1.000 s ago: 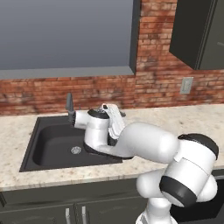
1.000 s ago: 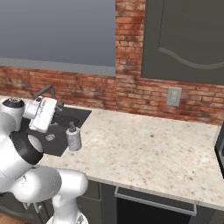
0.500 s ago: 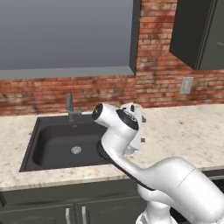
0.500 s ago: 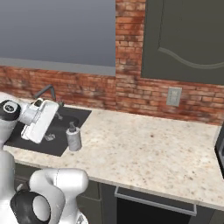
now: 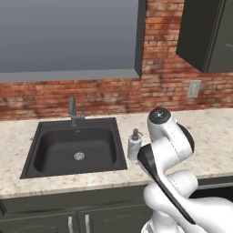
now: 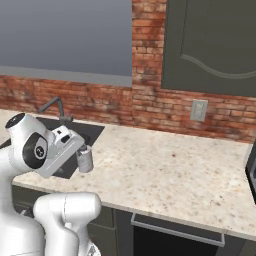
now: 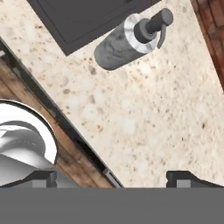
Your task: Restock the sink supplies by placing the sponge and soap dispenser on the counter and next to the sink. Make sure the soap dispenser is upright.
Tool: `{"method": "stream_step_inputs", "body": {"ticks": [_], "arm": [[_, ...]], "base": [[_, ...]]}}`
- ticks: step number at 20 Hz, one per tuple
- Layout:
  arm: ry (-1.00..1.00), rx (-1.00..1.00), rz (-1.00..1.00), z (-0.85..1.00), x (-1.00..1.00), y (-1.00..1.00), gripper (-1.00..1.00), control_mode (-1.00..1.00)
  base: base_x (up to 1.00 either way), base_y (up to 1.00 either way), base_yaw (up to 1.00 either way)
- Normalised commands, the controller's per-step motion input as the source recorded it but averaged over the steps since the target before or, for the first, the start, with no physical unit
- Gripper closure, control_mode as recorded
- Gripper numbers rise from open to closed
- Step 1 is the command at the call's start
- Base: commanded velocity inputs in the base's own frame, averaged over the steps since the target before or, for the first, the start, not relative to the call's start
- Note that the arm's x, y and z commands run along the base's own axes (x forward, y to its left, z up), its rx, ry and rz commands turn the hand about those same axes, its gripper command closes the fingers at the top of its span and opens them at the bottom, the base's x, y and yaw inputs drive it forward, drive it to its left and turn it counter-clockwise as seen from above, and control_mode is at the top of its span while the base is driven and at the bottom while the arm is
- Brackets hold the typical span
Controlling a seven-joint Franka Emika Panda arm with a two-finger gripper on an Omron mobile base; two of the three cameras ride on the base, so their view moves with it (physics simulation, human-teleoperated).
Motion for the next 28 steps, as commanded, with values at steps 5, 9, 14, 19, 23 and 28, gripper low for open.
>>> {"method": "stream_step_inputs", "body": {"ticks": [5, 9, 14, 19, 23, 28], "arm": [[0.01, 0.01, 0.00, -0.14, 0.02, 0.00, -1.00, -1.00], [-0.11, 0.01, -0.09, -0.01, -0.23, -0.03, -1.00, -1.00], [-0.04, 0.01, -0.06, 0.00, -0.16, -0.05, -1.00, 1.00], [0.00, 0.00, 0.00, 0.00, 0.00, 0.00, -1.00, 1.00], [0.00, 0.00, 0.00, 0.00, 0.00, 0.00, -1.00, 1.00], [0.00, 0.00, 0.00, 0.00, 0.00, 0.00, -1.00, 1.00]], "base": [[0.00, 0.00, 0.00], [0.00, 0.00, 0.00], [-0.78, -0.27, -0.38], [-0.69, -0.34, -0.63], [-0.19, -0.66, -0.67], [0.38, -0.49, -0.59]]}}
